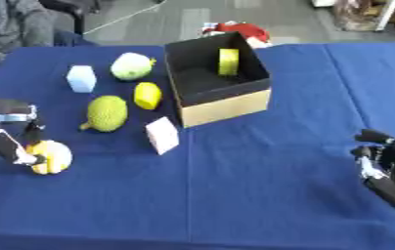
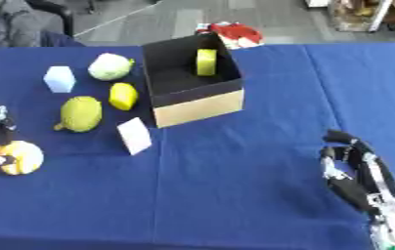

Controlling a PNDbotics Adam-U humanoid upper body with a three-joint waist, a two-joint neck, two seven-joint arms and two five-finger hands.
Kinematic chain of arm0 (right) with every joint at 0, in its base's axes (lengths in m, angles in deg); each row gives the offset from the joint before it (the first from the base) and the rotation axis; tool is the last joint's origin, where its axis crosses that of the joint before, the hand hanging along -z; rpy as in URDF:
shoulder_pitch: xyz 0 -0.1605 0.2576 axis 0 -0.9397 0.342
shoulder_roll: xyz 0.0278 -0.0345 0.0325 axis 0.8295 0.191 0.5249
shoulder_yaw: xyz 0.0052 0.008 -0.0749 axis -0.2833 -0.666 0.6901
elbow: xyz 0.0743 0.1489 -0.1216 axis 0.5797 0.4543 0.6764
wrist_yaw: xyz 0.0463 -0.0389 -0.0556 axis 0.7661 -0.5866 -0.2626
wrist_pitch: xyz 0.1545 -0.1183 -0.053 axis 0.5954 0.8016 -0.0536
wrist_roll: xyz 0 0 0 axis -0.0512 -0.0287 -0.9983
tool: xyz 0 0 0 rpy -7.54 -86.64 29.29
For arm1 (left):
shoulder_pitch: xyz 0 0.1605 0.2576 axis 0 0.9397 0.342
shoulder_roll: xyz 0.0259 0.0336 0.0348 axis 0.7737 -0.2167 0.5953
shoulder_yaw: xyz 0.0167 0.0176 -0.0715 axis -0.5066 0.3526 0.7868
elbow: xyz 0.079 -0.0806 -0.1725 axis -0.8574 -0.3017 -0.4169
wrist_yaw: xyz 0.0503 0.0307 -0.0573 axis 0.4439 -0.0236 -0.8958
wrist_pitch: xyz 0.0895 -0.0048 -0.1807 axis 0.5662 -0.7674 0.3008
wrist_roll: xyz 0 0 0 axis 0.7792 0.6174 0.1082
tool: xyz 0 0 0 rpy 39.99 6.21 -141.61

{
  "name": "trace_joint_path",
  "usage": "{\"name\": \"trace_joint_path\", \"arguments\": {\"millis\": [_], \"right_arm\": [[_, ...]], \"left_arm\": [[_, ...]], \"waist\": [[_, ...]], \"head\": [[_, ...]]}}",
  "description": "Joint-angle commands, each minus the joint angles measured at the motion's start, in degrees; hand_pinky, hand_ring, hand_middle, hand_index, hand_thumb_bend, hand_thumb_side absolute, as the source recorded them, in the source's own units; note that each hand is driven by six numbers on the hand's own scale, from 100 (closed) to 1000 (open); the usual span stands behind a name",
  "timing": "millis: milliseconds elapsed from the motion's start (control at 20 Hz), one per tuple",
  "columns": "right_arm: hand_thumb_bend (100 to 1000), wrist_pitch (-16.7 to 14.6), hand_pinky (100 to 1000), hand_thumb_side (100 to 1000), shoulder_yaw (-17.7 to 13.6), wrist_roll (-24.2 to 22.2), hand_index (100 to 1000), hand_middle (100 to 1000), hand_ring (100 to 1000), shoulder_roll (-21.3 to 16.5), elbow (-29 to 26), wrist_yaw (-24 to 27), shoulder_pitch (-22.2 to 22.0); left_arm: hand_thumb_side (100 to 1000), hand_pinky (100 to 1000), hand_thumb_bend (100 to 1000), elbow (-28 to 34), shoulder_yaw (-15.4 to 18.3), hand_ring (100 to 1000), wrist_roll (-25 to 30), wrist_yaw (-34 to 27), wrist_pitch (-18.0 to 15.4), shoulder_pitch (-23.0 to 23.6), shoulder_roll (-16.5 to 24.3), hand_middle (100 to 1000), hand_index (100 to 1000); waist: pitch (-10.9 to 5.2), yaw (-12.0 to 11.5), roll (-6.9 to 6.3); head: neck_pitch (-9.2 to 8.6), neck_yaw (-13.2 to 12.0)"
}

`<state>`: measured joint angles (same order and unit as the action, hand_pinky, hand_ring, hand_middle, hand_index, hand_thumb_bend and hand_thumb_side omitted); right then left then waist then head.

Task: Pick up objects on the table and place them in the box.

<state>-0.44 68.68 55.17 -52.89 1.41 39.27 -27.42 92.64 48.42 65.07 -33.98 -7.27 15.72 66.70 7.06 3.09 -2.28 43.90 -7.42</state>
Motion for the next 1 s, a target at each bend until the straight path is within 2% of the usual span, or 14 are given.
{"name": "trace_joint_path", "arguments": {"millis": [50,250,500,750,1000], "right_arm": [[100,0.0,745,293,-0.5,0.2,835,735,659,-1.0,-0.5,-0.2,0.4],[100,0.0,745,293,-0.5,0.3,835,735,659,-1.0,-0.5,-0.2,0.3],[100,0.0,745,293,-0.3,0.1,834,735,659,-0.9,-0.4,-0.1,0.2],[100,0.0,745,291,0.0,-0.2,834,735,659,-0.6,-0.3,0.0,0.1],[100,0.0,746,288,0.5,-0.6,835,735,658,0.0,-0.1,0.4,0.3]], "left_arm": [[307,752,292,3.0,2.6,510,6.6,-2.4,-6.5,-1.5,1.3,377,456],[285,752,230,6.2,5.5,507,4.0,-4.3,-4.9,-4.5,0.5,374,454],[261,756,199,6.4,6.9,509,2.1,-3.6,-3.4,-13.7,-3.1,375,455],[246,753,157,-0.3,5.4,509,3.3,-0.2,-3.6,-26.7,-12.9,376,456],[237,743,141,-12.2,5.0,509,2.1,8.8,-2.9,-37.6,-24.9,382,463]], "waist": [[-1.55,-0.1,-0.79],[-1.62,-0.1,-0.77],[-1.92,0.3,-0.68],[-2.18,0.9,-0.21],[-2.09,1.8,0.61]], "head": [[0.22,0.2],[0.22,0.4],[0.22,0.4],[0.22,0.3],[0.22,-0.2]]}}
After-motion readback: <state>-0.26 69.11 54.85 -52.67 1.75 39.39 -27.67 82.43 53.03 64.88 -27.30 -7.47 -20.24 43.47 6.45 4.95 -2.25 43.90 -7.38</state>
